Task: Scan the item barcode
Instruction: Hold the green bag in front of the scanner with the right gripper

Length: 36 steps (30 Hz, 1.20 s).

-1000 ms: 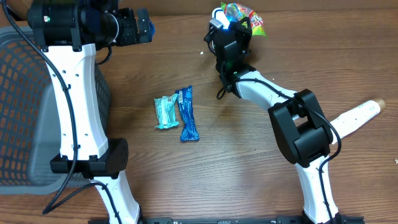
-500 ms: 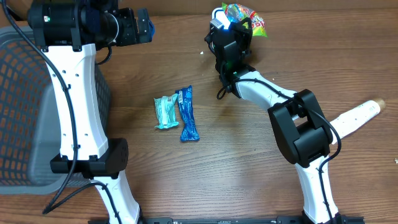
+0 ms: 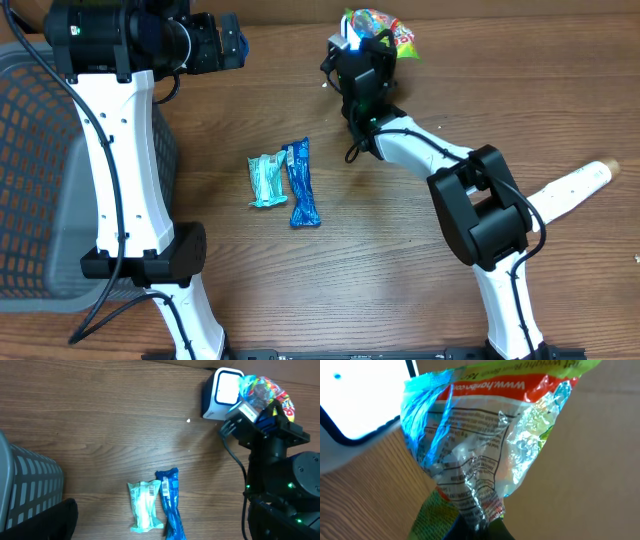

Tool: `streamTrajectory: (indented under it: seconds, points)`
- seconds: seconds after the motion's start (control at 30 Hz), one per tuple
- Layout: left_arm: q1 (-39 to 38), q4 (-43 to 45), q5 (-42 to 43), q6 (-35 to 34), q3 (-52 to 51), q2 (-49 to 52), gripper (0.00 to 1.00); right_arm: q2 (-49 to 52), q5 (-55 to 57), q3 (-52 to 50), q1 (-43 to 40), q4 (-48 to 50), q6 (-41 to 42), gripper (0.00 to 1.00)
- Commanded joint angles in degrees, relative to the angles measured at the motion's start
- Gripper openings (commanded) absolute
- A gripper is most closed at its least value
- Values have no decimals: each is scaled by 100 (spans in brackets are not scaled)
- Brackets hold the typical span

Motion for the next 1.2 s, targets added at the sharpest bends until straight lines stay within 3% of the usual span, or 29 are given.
streamTrajectory:
  seconds: [0.0, 1.17]
  points:
    - [-39, 7, 46, 66, 2, -105, 100, -24, -234, 105, 63, 238, 0, 4]
    - [-39, 7, 46, 66, 2, -105, 100, 168, -514, 105, -275, 857, -17, 4]
